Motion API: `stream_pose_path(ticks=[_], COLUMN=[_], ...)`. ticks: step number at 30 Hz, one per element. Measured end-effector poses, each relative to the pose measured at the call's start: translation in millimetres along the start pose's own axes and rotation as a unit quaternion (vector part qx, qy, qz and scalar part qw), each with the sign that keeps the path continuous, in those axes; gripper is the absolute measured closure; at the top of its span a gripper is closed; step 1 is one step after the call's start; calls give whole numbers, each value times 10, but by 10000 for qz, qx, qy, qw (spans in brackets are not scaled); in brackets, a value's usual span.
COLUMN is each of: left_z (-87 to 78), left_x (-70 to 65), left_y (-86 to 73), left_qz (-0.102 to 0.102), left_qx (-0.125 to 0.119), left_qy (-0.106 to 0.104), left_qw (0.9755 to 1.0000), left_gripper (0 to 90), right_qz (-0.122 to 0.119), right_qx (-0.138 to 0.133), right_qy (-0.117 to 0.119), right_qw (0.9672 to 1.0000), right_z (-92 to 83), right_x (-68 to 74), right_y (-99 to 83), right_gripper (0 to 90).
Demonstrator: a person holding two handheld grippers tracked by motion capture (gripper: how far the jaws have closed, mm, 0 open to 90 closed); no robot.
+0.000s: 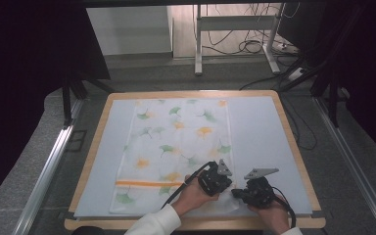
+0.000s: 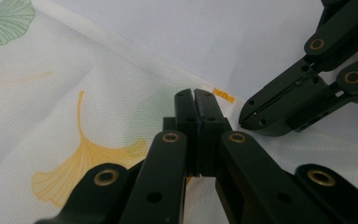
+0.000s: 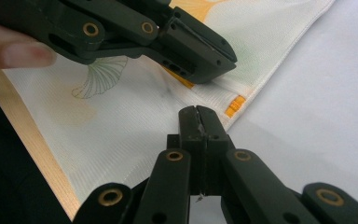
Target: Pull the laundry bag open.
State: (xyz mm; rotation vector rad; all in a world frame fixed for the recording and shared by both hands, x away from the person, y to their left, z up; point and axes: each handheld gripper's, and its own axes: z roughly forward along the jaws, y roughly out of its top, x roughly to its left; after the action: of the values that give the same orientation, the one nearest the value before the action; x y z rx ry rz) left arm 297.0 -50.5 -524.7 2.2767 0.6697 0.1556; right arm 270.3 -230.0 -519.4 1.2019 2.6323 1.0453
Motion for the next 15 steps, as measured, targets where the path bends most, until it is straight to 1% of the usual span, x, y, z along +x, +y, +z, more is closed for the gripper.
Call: stream_pose_path(ticks=[1, 4, 12, 15], left_z=[-8, -17, -32, -53], left_x=[6, 0, 2, 19], left_y=[0, -1, -17, -29], left_qz=[83, 144, 143, 167], left_qx=[58, 96, 90, 134], left_qy=[21, 64, 74, 92], left_qw=[9999, 9998, 9998, 9997], left_gripper=[900, 900, 900, 900], right_qz=[-6, -6, 10, 28], right_qx=[-2, 2, -6, -5], right_qy=[0, 2, 8, 15], right_qw=[10000, 10000, 10000, 10000], right_z=[1, 0, 3, 3], right_x=[-1, -3, -5, -7], right_y=[-1, 0, 0, -1], right_gripper=[894, 894, 895, 895])
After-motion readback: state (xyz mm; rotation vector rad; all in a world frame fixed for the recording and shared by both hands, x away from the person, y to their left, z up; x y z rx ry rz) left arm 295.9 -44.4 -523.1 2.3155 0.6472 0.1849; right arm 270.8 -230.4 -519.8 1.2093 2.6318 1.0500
